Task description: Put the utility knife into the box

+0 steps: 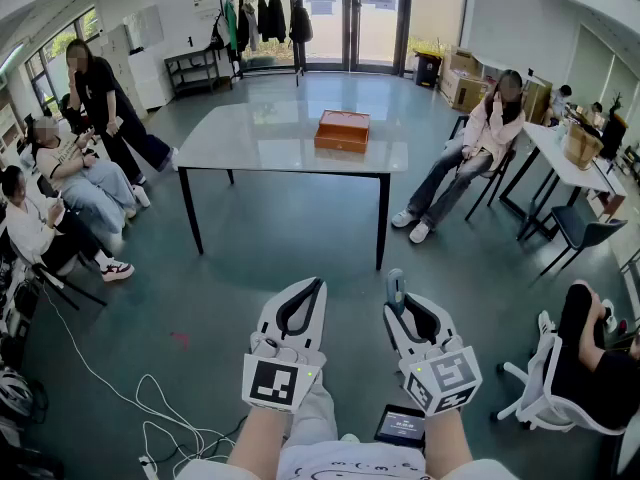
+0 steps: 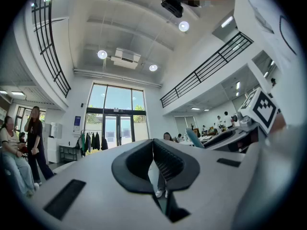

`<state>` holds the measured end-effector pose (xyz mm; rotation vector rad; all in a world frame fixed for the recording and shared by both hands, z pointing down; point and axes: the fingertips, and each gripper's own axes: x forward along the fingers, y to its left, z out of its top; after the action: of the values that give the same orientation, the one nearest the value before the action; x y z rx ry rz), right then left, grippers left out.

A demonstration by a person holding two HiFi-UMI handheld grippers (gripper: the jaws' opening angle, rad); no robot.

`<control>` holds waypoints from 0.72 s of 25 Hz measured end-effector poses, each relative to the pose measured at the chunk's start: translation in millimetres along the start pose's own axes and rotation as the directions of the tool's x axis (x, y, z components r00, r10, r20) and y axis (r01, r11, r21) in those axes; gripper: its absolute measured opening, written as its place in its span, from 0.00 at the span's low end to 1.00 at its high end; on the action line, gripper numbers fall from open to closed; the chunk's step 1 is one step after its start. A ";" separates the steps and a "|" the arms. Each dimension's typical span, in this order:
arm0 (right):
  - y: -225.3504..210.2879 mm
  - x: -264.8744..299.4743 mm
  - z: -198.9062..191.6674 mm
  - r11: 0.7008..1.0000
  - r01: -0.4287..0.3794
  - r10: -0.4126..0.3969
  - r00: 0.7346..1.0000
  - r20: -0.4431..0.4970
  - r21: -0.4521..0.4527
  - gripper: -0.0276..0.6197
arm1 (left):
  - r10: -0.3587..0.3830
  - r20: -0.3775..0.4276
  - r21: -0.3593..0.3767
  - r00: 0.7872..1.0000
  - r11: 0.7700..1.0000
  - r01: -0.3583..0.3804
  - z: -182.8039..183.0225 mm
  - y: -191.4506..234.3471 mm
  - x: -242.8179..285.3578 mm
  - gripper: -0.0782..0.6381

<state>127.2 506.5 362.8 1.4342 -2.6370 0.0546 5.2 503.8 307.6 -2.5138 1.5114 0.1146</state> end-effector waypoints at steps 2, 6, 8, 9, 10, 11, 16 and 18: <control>7.3 -3.8 0.3 1.000 -0.005 0.005 1.000 -0.001 -0.003 0.24 | 0.002 0.002 0.001 1.000 1.000 -0.002 1.6 -0.9 -6.7 0.13; 12.3 -0.6 -2.0 1.000 -0.006 0.006 1.000 0.000 -0.018 0.24 | 0.010 0.018 -0.010 1.000 1.000 -0.009 0.8 5.2 -9.1 0.13; 9.1 6.4 -0.5 1.000 -0.006 0.006 1.000 0.003 -0.024 0.24 | 0.012 0.027 -0.013 1.000 1.000 -0.012 -0.1 11.6 -2.9 0.13; 7.0 11.1 1.3 1.000 -0.005 0.005 1.000 0.003 -0.026 0.24 | 0.011 0.030 -0.013 0.999 1.000 -0.011 -0.3 15.7 1.7 0.13; 4.6 17.0 3.3 1.000 -0.002 0.002 1.000 0.003 -0.026 0.24 | 0.009 0.032 -0.013 0.999 1.000 -0.008 -0.5 20.5 7.5 0.13; 2.1 23.9 5.5 1.000 0.001 -0.001 1.000 0.002 -0.026 0.24 | 0.006 0.033 -0.013 0.999 1.000 -0.005 -0.9 25.8 14.2 0.13; -21.3 68.8 15.2 1.000 0.012 -0.012 1.000 0.001 -0.027 0.24 | -0.014 0.031 -0.015 0.999 1.000 0.015 -10.8 53.9 60.2 0.13; -32.9 89.7 19.3 1.000 0.015 -0.015 1.000 0.000 -0.023 0.24 | -0.022 0.030 -0.016 0.999 1.000 0.022 -16.4 67.0 81.4 0.13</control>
<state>104.6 411.9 355.0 1.4470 -2.6178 0.0221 -16.0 399.5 300.6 -2.5288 1.4772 0.1606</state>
